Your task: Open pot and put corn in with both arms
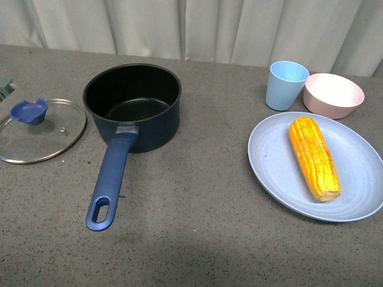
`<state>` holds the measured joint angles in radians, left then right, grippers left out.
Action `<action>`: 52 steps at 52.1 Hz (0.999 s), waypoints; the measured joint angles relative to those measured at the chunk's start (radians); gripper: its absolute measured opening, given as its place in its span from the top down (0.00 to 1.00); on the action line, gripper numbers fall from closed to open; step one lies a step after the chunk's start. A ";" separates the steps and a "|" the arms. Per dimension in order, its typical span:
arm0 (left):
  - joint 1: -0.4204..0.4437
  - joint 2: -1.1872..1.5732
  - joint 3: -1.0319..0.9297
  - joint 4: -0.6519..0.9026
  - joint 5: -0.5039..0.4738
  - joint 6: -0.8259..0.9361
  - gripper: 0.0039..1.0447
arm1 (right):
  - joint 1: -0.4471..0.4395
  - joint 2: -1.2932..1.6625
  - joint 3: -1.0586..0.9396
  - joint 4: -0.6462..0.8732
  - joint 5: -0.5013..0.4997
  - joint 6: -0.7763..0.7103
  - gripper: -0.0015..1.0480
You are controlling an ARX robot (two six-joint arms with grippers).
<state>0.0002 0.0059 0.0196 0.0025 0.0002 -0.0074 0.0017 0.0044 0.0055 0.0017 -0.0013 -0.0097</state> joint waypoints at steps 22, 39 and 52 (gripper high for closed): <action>0.000 -0.001 0.000 -0.001 0.000 0.000 0.19 | 0.014 0.483 0.074 0.218 0.139 -0.126 0.09; 0.000 -0.001 0.000 -0.001 0.000 0.002 0.06 | 0.037 1.382 0.348 0.464 0.105 0.056 0.09; 0.000 -0.001 0.000 -0.001 0.000 0.002 0.06 | 0.099 1.719 0.581 0.390 0.089 0.166 0.09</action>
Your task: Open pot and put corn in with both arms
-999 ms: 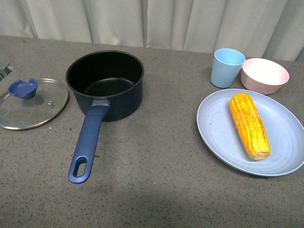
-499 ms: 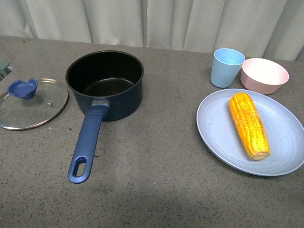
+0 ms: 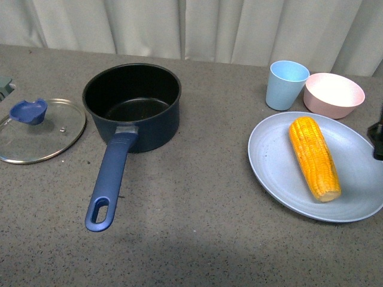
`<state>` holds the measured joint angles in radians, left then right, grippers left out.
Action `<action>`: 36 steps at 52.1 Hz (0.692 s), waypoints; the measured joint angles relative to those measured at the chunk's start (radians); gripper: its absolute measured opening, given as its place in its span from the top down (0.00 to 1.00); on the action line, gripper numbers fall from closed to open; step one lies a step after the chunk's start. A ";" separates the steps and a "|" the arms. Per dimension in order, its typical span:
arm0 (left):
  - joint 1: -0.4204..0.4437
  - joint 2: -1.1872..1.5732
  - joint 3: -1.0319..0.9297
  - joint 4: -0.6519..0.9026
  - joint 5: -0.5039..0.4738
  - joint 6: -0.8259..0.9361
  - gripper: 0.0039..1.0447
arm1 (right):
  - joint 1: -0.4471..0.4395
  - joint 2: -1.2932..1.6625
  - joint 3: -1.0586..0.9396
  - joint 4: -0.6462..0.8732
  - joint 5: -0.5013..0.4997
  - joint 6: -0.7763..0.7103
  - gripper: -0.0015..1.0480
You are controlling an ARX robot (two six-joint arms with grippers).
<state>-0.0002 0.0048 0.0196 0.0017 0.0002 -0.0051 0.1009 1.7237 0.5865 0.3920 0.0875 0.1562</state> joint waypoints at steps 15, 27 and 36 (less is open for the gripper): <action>0.000 0.000 0.000 0.000 0.000 0.000 0.06 | 0.068 0.195 0.206 -0.159 0.002 0.022 0.09; 0.000 0.000 0.000 0.000 0.000 0.000 0.06 | 0.069 0.274 0.289 -0.249 0.008 0.050 0.09; 0.000 0.000 0.000 0.000 0.000 0.000 0.06 | 0.069 0.309 0.307 -0.268 -0.003 0.050 0.19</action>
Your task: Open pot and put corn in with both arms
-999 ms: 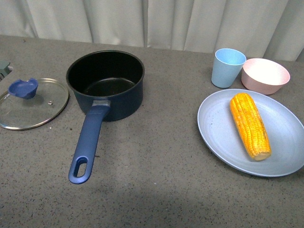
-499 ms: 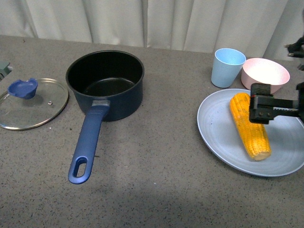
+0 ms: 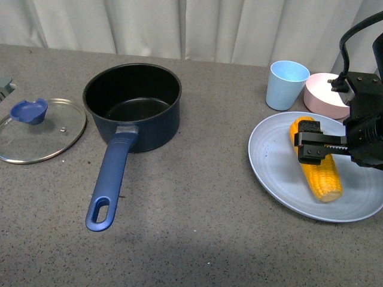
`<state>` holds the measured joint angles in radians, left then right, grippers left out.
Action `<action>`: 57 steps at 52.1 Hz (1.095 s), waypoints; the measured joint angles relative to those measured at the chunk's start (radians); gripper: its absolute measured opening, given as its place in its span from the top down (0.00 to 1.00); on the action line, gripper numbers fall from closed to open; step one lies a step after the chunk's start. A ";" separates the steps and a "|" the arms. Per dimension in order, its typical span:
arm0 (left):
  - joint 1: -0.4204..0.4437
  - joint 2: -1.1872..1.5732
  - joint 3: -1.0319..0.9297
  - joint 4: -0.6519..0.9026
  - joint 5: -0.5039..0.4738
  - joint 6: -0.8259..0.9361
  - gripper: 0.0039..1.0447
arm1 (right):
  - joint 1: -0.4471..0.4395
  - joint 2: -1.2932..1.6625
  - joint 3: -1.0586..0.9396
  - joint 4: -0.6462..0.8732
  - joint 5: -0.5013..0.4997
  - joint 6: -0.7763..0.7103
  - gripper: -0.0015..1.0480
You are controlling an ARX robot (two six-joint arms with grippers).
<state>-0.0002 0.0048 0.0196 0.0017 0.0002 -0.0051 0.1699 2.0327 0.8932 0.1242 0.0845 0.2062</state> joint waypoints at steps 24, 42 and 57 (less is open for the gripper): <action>0.000 0.000 0.000 0.000 0.000 0.000 0.06 | 0.005 -0.032 0.007 -0.008 -0.080 -0.066 0.86; 0.000 0.000 0.000 0.000 0.000 0.000 0.06 | 0.090 -0.192 0.123 -0.018 -0.407 0.010 0.94; 0.000 0.000 0.000 0.000 0.000 0.000 0.06 | 0.247 -0.018 0.426 -0.112 -0.420 0.082 0.94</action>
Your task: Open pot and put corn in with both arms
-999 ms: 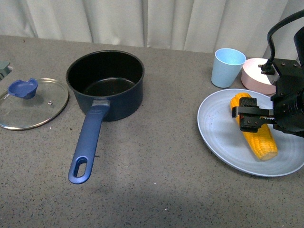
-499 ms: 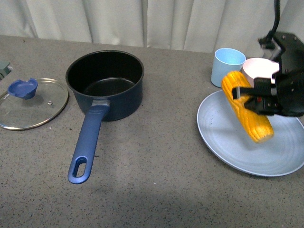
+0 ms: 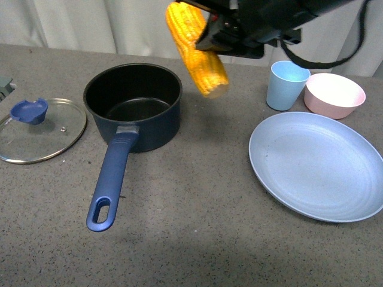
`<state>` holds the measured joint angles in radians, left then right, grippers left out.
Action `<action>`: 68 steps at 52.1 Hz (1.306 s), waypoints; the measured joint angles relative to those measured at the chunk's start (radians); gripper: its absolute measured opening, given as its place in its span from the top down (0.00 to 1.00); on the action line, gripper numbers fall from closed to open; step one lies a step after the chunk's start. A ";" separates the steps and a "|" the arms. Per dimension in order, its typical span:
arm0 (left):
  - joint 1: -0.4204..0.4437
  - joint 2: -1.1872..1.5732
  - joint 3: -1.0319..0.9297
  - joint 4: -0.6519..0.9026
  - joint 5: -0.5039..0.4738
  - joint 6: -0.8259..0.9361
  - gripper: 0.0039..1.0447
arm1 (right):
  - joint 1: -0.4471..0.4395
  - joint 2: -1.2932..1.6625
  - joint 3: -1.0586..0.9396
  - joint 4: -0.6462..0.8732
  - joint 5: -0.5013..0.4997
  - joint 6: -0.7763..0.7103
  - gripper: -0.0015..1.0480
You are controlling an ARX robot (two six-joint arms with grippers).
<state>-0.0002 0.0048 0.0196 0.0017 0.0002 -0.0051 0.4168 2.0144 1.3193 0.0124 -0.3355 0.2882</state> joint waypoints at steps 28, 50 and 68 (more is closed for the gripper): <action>0.000 0.000 0.000 0.000 0.000 0.000 0.06 | 0.129 0.273 0.368 -0.104 0.039 0.075 0.92; 0.000 0.000 0.000 0.000 0.000 0.000 0.06 | 0.121 0.284 0.370 -0.092 0.076 0.074 0.12; 0.000 0.000 0.000 0.000 0.000 0.000 0.06 | 0.077 0.072 0.043 0.174 0.346 -0.025 0.09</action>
<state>-0.0002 0.0048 0.0196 0.0017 0.0002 -0.0048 0.4938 2.0869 1.3628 0.1864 0.0109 0.2630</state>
